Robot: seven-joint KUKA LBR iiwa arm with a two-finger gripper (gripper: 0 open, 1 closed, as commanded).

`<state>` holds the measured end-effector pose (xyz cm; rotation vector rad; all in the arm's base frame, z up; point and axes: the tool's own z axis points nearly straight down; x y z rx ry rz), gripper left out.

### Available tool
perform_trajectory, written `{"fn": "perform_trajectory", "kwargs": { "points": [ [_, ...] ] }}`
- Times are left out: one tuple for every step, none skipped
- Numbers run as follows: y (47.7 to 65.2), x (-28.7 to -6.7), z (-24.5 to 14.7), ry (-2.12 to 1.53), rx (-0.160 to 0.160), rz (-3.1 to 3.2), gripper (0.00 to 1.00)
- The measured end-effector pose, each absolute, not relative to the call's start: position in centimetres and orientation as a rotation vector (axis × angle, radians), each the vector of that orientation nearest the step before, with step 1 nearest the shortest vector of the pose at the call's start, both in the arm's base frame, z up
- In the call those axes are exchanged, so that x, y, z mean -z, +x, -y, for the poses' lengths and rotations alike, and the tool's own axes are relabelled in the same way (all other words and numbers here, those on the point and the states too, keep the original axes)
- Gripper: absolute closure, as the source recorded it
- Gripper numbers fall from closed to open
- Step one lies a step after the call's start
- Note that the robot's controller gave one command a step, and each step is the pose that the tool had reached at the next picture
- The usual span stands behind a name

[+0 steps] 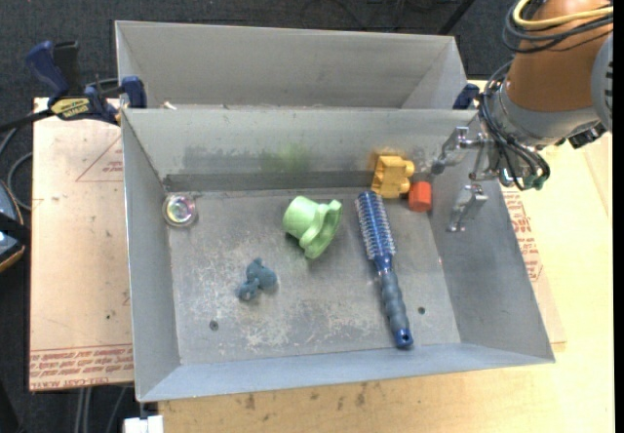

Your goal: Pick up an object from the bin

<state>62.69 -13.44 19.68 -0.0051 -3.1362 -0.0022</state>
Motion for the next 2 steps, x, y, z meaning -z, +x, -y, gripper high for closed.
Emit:
{"fn": "perform_trajectory", "kwargs": {
  "points": [
    [65.2,-11.9,6.9,0.158,0.008,3.132,0.00],
    [65.8,-8.2,2.2,-0.121,0.000,3.147,0.00]
  ]
}}
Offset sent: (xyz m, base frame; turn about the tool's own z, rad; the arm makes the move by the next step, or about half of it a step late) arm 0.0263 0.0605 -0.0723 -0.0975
